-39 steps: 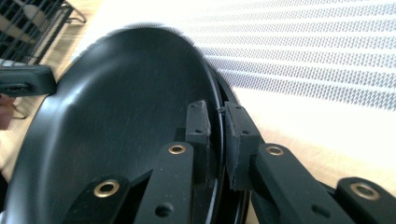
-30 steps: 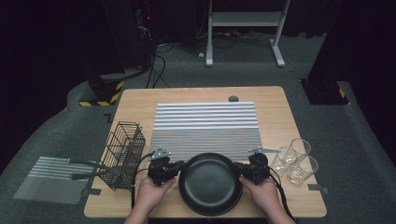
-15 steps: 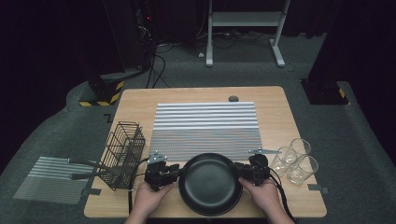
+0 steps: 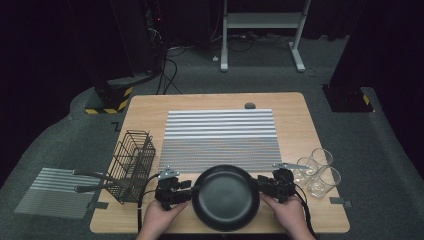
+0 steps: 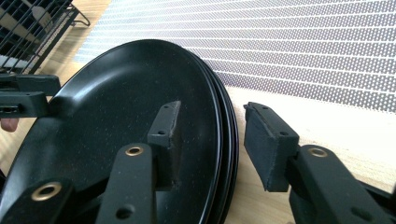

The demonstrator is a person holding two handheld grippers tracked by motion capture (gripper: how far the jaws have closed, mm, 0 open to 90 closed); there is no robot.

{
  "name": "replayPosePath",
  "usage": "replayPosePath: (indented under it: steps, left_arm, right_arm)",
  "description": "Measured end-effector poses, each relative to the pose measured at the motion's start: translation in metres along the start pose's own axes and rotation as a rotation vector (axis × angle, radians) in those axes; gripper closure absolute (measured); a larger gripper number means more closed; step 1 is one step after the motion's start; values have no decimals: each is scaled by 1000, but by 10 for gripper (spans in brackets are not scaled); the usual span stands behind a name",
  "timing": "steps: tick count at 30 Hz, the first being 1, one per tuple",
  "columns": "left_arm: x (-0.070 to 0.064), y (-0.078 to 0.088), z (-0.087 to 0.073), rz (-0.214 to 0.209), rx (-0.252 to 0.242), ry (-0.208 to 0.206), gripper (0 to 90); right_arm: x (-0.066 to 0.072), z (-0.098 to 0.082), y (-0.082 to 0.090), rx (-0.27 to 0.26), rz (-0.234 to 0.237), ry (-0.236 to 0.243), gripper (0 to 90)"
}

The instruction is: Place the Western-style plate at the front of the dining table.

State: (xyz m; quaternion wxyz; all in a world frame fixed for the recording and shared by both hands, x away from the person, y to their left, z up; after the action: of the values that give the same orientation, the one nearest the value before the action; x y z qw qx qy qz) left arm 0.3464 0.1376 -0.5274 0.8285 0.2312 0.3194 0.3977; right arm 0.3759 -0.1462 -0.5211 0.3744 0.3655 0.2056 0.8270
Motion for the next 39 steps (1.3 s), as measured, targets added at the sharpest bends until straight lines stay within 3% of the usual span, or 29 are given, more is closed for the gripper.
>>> replayPosePath:
  steps: [2, 5, 7, 12, 13, 15, 16, 17, 18, 19, 20, 21, 26, 28, 29, 30, 37, 39]
  left_arm:
    - [0, 0, -1, 0, 5, -7, 478]
    - [0, -1, -2, -7, 13, -5, 468]
    - [0, -3, -4, -9, 22, -14, 493]
    - [2, 0, -7, -2, 7, -73, 497]
    - [1, 1, -7, 13, 5, -42, 518]
    - [1, 1, -7, 16, 7, -45, 514]
    - [4, 1, -6, 7, 7, -67, 513]
    - [5, 1, -6, -4, 2, -33, 516]
    - [5, 1, -6, -4, 2, -33, 513]
    - [4, 1, -6, -6, -6, 6, 513]
    - [5, 2, -6, -17, -4, 7, 503]
    - [4, 2, -6, -40, 3, 45, 503]
    - [2, 1, -8, -46, 36, 21, 506]
    - [-1, 2, -8, -63, 31, 23, 490]
    - [-2, 2, -8, -64, 28, 7, 489]
    - [-2, 2, -9, -62, 36, -5, 489]
    - [-2, 2, -11, -73, 61, 11, 498]
    - [-2, 2, -11, -84, 57, 9, 529]
  right_arm:
    - [0, 0, 2, -11, -9, 25, 545]
    - [3, -1, 5, -6, 3, 4, 555]
    - [2, -6, 9, 2, -5, 34, 555]
    - [0, -11, 14, -10, -14, 23, 553]
    - [-1, -11, 16, -6, -13, 20, 547]
    - [-2, -11, 16, -7, -13, 23, 551]
    - [-2, -11, 15, -14, -8, 20, 560]
    - [-1, -11, 16, -9, -1, 19, 581]
    - [-1, -11, 16, -9, -1, 19, 581]
    - [0, -11, 16, -6, 4, 20, 588]
    - [0, -12, 16, 11, 6, 8, 587]
    - [0, -12, 16, 17, 8, -1, 586]
    - [-1, -13, 16, 38, 35, -41, 571]
    - [-1, -16, 17, 75, 42, -47, 574]
    - [1, -17, 16, 100, 67, -45, 601]
    - [1, -17, 16, 100, 67, -45, 601]
    - [5, -18, 16, 96, 89, -60, 600]
    - [5, -18, 17, 107, 99, -86, 593]
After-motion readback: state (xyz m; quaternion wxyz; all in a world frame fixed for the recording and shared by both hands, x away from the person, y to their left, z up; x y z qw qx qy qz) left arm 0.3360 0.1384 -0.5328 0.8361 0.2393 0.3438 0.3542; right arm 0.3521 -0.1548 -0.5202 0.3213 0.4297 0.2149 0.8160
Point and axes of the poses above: each handheld gripper's, and its own axes: y roughly backward along the jaws, z roughly out of its top, x roughly to its left, the point moved 6 cm from there along -y, roughly forward along the jaws, and after that the axes turned 2 degrees about z, right-handed, at the moved point
